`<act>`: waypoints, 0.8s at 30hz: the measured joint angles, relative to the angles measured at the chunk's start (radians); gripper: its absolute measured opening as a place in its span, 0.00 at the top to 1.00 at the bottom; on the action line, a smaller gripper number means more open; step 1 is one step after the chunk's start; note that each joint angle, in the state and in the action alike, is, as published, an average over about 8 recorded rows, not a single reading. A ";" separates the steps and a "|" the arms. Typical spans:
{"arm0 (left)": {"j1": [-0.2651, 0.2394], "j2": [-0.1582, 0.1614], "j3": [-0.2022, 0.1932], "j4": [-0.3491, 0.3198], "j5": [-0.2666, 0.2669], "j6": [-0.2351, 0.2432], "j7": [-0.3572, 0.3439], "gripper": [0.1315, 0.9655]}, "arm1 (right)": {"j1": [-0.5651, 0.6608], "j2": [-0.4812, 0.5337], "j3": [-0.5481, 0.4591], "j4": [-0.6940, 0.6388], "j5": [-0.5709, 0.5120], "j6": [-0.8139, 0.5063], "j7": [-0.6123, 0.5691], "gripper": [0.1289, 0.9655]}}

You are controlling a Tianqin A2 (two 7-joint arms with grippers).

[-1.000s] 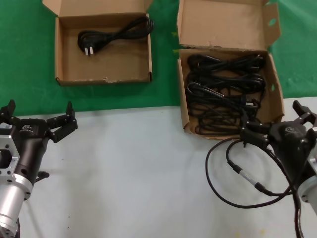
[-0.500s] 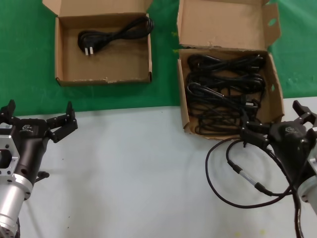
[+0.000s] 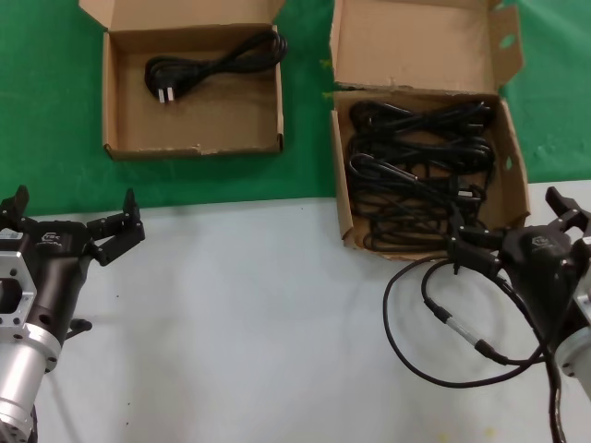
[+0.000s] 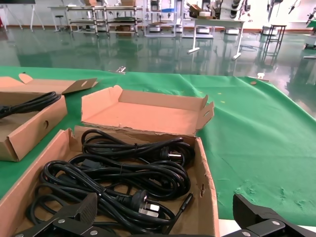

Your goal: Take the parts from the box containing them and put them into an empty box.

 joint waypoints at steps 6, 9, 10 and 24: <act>0.000 0.000 0.000 0.000 0.000 0.000 0.000 0.00 | 0.000 0.000 0.000 0.000 0.000 0.000 0.000 0.00; 0.000 0.000 0.000 0.000 0.000 0.000 0.000 0.00 | 0.000 0.000 0.000 0.000 0.000 0.000 0.000 0.00; 0.000 0.000 0.000 0.000 0.000 0.000 0.000 0.00 | 0.000 0.000 0.000 0.000 0.000 0.000 0.000 0.00; 0.000 0.000 0.000 0.000 0.000 0.000 0.000 0.00 | 0.000 0.000 0.000 0.000 0.000 0.000 0.000 0.00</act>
